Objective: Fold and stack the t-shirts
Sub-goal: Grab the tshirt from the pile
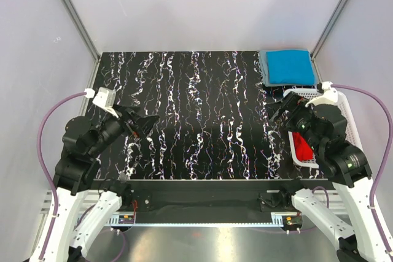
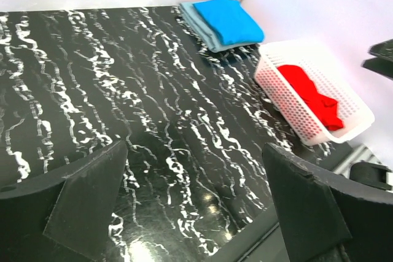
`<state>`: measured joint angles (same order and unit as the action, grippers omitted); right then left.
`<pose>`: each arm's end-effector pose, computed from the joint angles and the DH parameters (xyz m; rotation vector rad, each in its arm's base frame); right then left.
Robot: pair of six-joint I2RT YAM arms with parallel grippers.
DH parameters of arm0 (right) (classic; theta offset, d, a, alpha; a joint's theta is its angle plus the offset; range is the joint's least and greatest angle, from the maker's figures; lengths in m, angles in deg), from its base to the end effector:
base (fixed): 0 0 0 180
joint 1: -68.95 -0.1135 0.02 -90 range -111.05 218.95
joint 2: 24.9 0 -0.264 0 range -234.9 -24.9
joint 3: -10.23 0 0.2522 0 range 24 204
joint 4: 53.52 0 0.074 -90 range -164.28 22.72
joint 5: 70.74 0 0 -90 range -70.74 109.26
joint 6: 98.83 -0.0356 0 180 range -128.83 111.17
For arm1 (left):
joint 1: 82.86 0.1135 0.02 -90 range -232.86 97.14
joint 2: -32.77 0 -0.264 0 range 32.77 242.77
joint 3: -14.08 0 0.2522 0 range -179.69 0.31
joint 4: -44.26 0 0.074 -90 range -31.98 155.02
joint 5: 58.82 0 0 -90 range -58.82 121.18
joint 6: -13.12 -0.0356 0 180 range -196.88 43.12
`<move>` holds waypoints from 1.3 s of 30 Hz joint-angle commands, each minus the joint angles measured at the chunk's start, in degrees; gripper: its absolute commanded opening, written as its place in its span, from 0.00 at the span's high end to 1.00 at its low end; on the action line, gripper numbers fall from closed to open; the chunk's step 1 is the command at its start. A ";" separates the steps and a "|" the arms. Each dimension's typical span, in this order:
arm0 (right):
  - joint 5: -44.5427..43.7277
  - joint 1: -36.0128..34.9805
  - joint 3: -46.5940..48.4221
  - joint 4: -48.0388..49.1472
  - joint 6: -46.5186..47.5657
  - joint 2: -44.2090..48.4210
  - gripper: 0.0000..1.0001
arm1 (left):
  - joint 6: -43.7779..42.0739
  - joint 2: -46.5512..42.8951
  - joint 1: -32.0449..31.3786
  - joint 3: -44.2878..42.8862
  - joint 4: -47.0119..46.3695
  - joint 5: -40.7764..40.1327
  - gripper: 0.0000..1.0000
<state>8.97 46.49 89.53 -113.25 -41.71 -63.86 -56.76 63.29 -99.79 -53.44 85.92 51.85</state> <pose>0.1039 0.0361 0.4066 0.2977 1.9099 0.4806 0.0929 -0.0414 0.3906 0.2360 1.6908 -0.7842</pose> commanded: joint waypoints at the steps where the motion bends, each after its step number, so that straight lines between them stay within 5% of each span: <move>1: -6.04 -0.04 2.75 -0.61 0.45 -0.50 0.00 | -2.27 0.06 -0.03 -0.65 1.01 -3.61 0.01; 7: -19.37 -0.04 5.64 -2.10 -1.65 -5.24 0.00 | -4.38 -1.78 -0.03 4.62 0.14 -7.03 0.01; 14: -44.38 7.76 21.47 -16.50 0.37 -31.78 0.00 | -4.83 -2.75 -0.03 12.79 -1.62 -8.10 0.01; 24: -20.32 35.35 6.37 -1.58 -2.97 -38.02 0.05 | -5.18 -1.26 -0.03 13.59 1.10 -12.48 0.01; 36: -4.48 47.15 -8.06 12.75 -1.66 -47.43 0.15 | -5.35 -1.17 -0.03 13.59 1.02 -13.63 0.01; 37: -3.35 47.24 -7.80 12.75 -1.14 -48.57 0.17 | -5.27 -1.17 -0.03 13.50 1.10 -13.81 0.01; 39: -1.76 47.24 -6.22 11.09 -0.08 -49.28 0.52 | -5.09 -1.17 -0.03 13.42 1.45 -14.25 0.01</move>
<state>2.44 93.96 81.49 -105.10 -42.83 -112.40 -61.02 61.87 -99.79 -39.04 88.43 39.58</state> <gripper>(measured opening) 0.631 0.985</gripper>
